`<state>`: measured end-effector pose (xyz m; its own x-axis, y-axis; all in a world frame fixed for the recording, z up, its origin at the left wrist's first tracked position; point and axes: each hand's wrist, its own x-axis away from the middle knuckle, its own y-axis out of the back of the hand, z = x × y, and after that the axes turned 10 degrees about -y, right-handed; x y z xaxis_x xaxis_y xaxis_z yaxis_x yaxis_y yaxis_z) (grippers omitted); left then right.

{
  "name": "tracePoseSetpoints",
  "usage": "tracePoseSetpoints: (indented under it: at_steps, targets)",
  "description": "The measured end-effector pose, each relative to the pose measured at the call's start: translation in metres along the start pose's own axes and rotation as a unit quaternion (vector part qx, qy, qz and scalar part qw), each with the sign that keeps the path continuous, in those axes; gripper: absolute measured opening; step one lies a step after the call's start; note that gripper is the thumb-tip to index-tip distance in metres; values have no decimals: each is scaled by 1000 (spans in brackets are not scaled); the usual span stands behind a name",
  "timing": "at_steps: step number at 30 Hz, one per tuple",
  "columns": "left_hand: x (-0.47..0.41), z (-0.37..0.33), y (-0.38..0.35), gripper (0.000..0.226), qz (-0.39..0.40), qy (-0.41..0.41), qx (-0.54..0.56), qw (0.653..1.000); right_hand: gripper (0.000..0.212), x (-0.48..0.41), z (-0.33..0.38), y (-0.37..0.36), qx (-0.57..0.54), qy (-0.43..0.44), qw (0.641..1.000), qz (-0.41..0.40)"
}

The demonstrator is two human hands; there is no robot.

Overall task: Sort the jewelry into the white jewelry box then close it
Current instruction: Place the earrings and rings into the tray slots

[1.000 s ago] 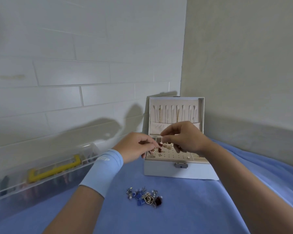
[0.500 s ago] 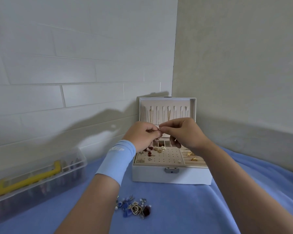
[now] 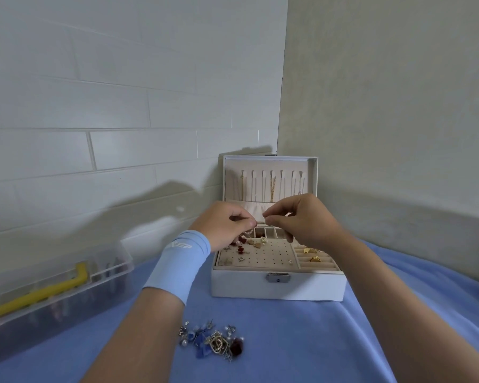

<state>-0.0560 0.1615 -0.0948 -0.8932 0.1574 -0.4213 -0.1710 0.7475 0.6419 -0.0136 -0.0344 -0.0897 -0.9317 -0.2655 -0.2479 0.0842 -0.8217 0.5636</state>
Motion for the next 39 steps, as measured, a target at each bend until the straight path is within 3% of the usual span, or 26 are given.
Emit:
tracePoseSetpoints:
  at_steps: [8, 27, 39]
  targets:
    - [1, 3, 2, 19, 16, -2, -2, 1000, 7, 0, -6, 9, 186, -26, 980, 70]
    - [2, 13, 13, 11, -54, -10, -9, 998, 10, 3, 2, -31, 276, 29, 960, 38]
    - [1, 12, 13, 6, -63, -8, 29, 998, 10, 4, 3, -28, 283, 14, 955, 86]
